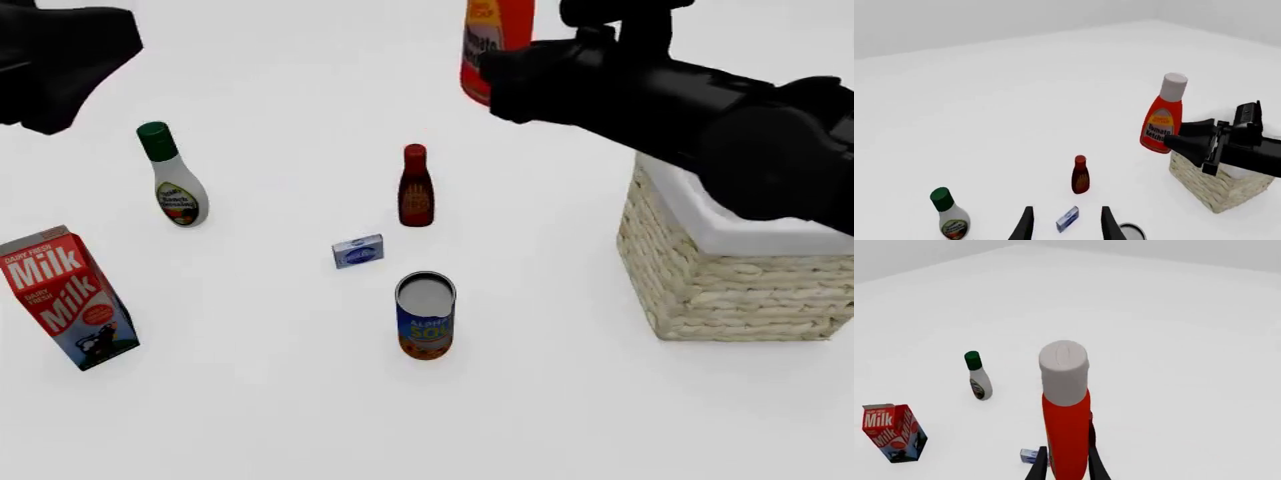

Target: Pick the ketchup and place it in the basket.

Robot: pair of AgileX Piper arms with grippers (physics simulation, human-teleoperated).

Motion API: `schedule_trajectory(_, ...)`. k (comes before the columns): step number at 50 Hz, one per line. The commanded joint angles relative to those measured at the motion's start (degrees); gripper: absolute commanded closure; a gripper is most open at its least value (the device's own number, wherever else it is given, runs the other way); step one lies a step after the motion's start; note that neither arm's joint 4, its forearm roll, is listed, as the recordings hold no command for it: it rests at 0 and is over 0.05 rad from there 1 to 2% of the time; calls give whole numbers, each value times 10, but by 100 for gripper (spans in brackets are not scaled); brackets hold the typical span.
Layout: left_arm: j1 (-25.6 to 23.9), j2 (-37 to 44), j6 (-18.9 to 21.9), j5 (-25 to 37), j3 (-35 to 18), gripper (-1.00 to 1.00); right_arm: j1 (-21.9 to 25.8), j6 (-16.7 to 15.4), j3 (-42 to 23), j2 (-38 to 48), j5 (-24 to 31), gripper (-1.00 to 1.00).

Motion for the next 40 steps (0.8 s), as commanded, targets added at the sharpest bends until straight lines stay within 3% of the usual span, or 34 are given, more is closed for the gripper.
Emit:
schedule_trajectory(1, 26, -25, -17, -29, 32, -100, -51, 12, 1, -8, -8, 100)
schedule_trajectory(10, 66, -61, -33, -63, 83, -100, -94, 14, -2, -20, -6, 100)
schedule_trajectory(40, 99, -80, -54, -106, 123, -100, -232, 21, 36, -24, -40, 100)
